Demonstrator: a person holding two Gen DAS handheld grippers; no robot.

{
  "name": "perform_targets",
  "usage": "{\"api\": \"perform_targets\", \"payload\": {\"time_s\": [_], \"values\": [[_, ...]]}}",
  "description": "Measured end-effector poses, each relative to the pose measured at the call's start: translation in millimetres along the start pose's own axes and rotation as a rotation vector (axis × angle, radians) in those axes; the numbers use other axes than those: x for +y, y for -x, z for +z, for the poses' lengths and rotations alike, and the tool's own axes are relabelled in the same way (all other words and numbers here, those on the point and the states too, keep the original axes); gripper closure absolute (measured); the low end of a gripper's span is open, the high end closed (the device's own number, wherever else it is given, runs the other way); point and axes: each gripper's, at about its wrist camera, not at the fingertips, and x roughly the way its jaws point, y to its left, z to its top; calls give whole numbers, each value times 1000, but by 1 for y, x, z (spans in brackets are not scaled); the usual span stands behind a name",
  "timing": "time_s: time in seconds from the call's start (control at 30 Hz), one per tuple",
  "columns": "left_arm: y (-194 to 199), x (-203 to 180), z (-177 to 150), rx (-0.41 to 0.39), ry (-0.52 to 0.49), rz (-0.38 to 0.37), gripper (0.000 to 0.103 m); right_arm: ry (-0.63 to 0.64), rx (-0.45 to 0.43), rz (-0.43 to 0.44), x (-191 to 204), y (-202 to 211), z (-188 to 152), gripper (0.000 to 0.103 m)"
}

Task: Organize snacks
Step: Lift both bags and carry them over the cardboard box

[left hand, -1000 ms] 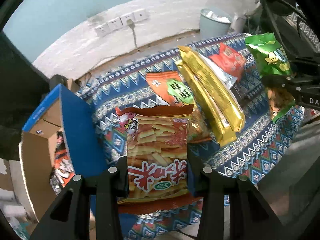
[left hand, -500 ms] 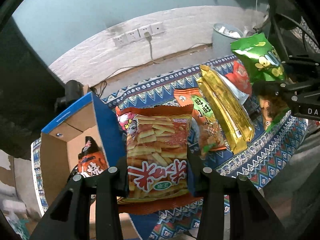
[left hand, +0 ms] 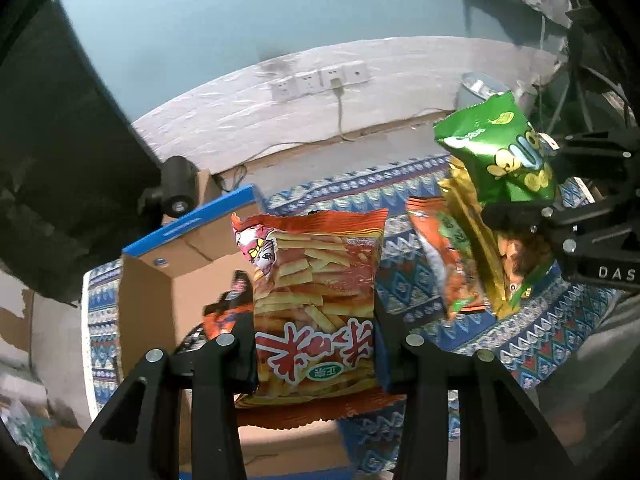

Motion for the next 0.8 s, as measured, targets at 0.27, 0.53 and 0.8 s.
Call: {"api": "perform_targets", "payload": {"time_s": [0.27,0.53,0.8], "values": [[-1,51,-8,7,100,36,60,67,-10,52,44,-14,35,64],[-4,97,-26,18,179,81,60,115,-8,111,82,-33,65,64],[-18,137,-45,67,243,120,60,144,24,174,118,-57,83,64]]}}
